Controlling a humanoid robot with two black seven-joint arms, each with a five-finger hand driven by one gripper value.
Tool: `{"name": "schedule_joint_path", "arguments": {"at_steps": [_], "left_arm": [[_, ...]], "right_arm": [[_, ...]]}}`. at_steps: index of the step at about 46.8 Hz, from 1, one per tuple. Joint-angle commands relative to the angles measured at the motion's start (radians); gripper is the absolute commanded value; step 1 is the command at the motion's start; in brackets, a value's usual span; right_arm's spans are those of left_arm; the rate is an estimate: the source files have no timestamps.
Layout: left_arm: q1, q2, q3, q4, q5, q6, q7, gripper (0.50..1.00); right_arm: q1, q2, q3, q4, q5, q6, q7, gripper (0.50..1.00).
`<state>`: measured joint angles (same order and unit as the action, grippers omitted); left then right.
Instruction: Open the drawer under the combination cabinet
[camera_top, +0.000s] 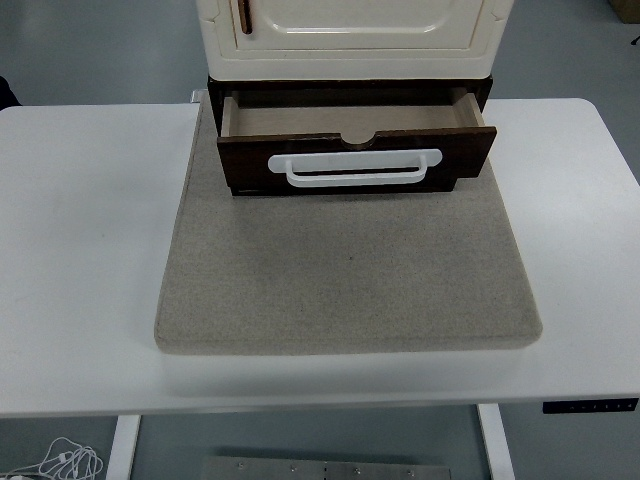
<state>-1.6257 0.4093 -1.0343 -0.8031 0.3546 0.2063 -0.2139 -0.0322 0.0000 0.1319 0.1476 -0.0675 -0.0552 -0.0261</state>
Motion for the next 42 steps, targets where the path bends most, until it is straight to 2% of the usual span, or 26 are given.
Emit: {"name": "schedule_joint_path", "arguments": {"at_steps": [1, 8, 14, 17, 25, 32, 37, 42], "left_arm": [[-0.002, 0.002, 0.003, 0.111, -0.009, 0.038, 0.01, 1.0], [0.004, 0.002, 0.002, 0.315, -0.023, 0.045, 0.024, 1.0], [0.041, 0.005, 0.003, 0.395, -0.065, 0.027, 0.042, 1.0], [0.081, 0.005, 0.005, 0.397, -0.071, 0.024, 0.065, 1.0], [0.199, -0.001, 0.01, 0.397, -0.072, 0.007, 0.186, 1.0], [0.293, -0.009, 0.003, 0.397, -0.08, -0.039, 0.229, 1.0], [0.365, -0.01, 0.005, 0.397, -0.199, -0.094, 0.238, 1.0], [0.432, -0.01, 0.008, 0.395, -0.301, -0.191, 0.268, 1.0]], "right_arm": [[0.0, 0.0, 0.0, 0.0, 0.0, 0.0, 0.0, 0.926], [0.0, 0.0, 0.0, 0.001, 0.0, 0.0, 0.0, 0.926], [0.0, 0.0, 0.0, 0.001, 0.0, 0.0, 0.0, 0.926], [0.0, 0.0, 0.0, 0.001, 0.0, 0.0, 0.0, 0.926], [0.0, 0.0, 0.0, 0.001, 0.0, 0.0, 0.0, 0.926], [0.0, 0.0, 0.002, 0.001, 0.0, 0.0, 0.0, 0.926], [0.0, 0.0, 0.0, 0.001, 0.0, 0.0, 0.0, 0.926], [0.0, 0.0, 0.002, 0.003, 0.0, 0.0, 0.0, 0.926]]}}
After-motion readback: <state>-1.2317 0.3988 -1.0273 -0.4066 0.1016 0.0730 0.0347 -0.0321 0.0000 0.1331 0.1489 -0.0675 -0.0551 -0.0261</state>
